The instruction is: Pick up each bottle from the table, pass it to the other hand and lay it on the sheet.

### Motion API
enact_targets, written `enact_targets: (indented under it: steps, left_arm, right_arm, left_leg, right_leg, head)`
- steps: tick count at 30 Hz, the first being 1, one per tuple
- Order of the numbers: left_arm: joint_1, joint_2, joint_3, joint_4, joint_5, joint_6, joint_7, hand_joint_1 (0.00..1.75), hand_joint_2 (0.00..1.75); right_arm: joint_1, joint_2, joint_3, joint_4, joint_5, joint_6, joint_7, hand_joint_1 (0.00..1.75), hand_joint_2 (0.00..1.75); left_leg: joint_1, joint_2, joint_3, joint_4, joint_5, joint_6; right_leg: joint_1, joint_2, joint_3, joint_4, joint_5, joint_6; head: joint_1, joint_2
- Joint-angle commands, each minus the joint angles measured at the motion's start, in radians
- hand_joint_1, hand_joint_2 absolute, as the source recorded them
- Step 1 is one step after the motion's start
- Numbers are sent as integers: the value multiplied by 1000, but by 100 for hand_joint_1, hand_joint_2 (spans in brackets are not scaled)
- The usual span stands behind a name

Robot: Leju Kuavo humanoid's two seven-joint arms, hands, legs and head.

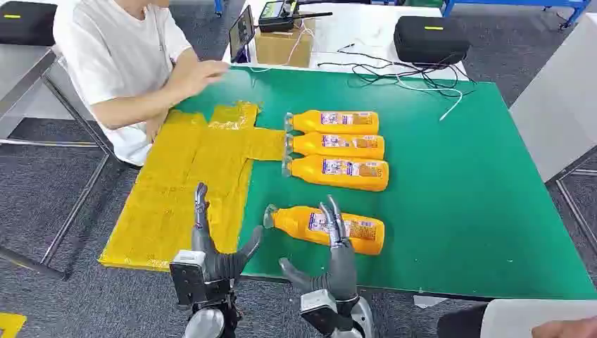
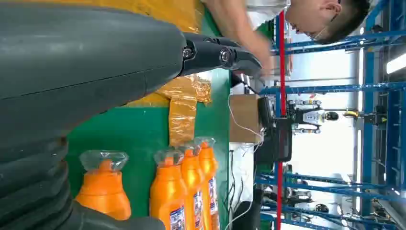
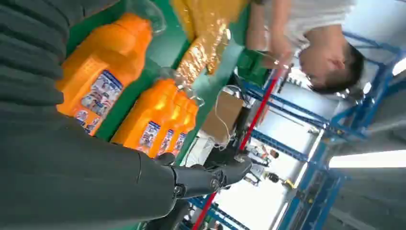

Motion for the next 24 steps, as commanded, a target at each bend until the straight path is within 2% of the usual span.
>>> enact_targets:
  steps: [1,3,4,6,7,17,18,19,21,24]
  left_arm:
    - [-8,16,-42,28,-8,-2,2,0,175]
    - [-5,18,-40,26,-6,-4,2,0,175]
    - [0,19,-36,20,-9,-2,2,0,175]
    - [3,21,-35,16,-9,-3,2,0,175]
    - [12,22,-26,7,-7,-2,2,0,175]
    - [17,26,-20,1,-14,6,2,0,175]
    - [15,23,-19,6,-19,17,2,0,175]
    - [11,26,-28,3,-32,36,2,0,175]
    - [11,28,-30,11,-17,19,2,0,175]
    - [13,35,-37,8,-21,19,2,0,175]
  right_arm:
    - [-43,-19,-212,43,207,-11,-12,0,175]
    - [-46,-29,-219,47,220,-11,-11,0,175]
    - [-49,-33,-247,74,348,-11,45,0,175]
    - [-55,-45,-238,104,369,-11,61,0,175]
    - [-80,-80,-210,175,416,57,164,0,0]
    - [-89,-91,-217,211,403,33,161,0,0]
    - [-97,-88,-210,228,417,5,164,0,175]
    - [-100,-96,-197,242,466,-11,169,0,175]
    - [-97,-95,-196,237,435,-5,174,0,175]
    - [-122,-133,-195,255,556,0,289,0,175]
  left_leg:
    - [2,1,3,0,-1,-2]
    - [1,3,3,0,-2,-2]
    - [2,3,4,1,-2,-2]
    - [1,0,2,-1,0,-1]
    - [2,2,3,0,-1,-2]
    - [0,2,2,-1,-1,-1]
    - [1,4,3,-1,-1,-2]
    - [0,2,2,-1,-1,-1]
    - [1,2,2,-1,-1,-1]
    - [1,3,3,-1,-1,-2]
  right_leg:
    - [2,1,4,-2,0,-2]
    - [2,2,3,-1,0,-3]
    - [2,2,4,-1,-1,-3]
    - [1,0,3,-1,0,-2]
    - [2,1,3,-1,0,-3]
    - [1,2,2,-1,0,-1]
    - [2,3,3,-2,0,-2]
    - [1,1,2,-1,0,-2]
    - [1,2,2,-1,0,-2]
    - [1,2,3,-1,0,-2]
  head:
    - [0,0]
    - [0,0]
    - [0,0]
    - [0,0]
    - [0,0]
    - [0,0]
    - [0,0]
    - [0,0]
    - [0,0]
    - [0,0]
